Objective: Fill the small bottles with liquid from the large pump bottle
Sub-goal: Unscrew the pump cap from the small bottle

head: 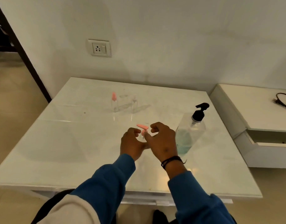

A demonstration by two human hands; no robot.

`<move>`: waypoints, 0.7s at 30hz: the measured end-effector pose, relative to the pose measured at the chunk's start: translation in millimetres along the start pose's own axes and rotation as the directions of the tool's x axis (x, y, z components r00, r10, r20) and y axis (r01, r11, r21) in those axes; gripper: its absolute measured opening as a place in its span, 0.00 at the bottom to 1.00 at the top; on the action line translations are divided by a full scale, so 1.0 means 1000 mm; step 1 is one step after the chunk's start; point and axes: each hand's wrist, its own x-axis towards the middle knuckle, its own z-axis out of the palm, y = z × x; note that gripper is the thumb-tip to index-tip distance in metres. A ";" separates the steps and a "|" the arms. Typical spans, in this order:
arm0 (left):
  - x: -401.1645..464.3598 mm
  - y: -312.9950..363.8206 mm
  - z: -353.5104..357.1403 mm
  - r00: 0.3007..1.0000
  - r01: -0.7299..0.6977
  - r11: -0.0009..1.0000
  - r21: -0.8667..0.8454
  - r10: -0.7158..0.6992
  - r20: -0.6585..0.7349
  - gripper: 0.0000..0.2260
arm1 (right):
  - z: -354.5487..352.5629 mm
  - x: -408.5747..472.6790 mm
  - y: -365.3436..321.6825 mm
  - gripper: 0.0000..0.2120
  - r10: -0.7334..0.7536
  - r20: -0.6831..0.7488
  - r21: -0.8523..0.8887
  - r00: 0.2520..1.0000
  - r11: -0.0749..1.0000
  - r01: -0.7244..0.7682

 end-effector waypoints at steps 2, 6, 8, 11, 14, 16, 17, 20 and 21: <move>0.005 -0.004 0.005 0.999 -0.041 0.993 0.112 0.041 0.002 0.22 | 0.017 0.003 0.005 0.14 -0.002 0.022 -0.022 1.000 1.000 0.003; 0.015 -0.009 0.010 0.995 -0.087 0.975 0.203 0.096 -0.037 0.12 | 0.033 0.013 0.015 0.13 0.011 0.036 -0.044 0.999 0.999 -0.010; 0.017 -0.009 0.014 0.991 -0.100 0.971 0.216 0.117 -0.071 0.05 | 0.035 0.018 0.018 0.12 0.024 0.026 -0.030 0.999 0.999 -0.023; 0.019 -0.005 0.019 0.983 -0.129 0.970 0.205 0.152 -0.101 0.03 | 0.033 0.022 0.020 0.11 0.043 -0.023 0.042 0.999 0.998 -0.042; 0.018 0.000 0.020 0.974 -0.165 0.971 0.171 0.188 -0.128 0.04 | 0.029 0.024 0.017 0.09 0.048 -0.091 0.119 0.995 0.992 -0.037; 0.017 0.004 0.019 0.966 -0.188 0.974 0.124 0.206 -0.156 0.05 | 0.026 0.026 0.014 0.07 0.044 -0.132 0.172 0.990 0.985 -0.021; 0.016 0.005 0.017 0.962 -0.200 0.976 0.083 0.212 -0.171 0.06 | 0.026 0.027 0.012 0.07 0.043 -0.153 0.202 0.987 0.979 -0.012; 0.013 0.010 0.014 0.957 -0.227 0.974 0.011 0.225 -0.181 0.09 | 0.022 0.031 0.009 0.08 0.053 -0.190 0.250 0.980 0.968 -0.004; 0.013 0.011 0.013 0.956 -0.234 0.972 0.006 0.231 -0.181 0.09 | 0.021 0.032 0.009 0.08 0.057 -0.190 0.254 0.980 0.967 -0.007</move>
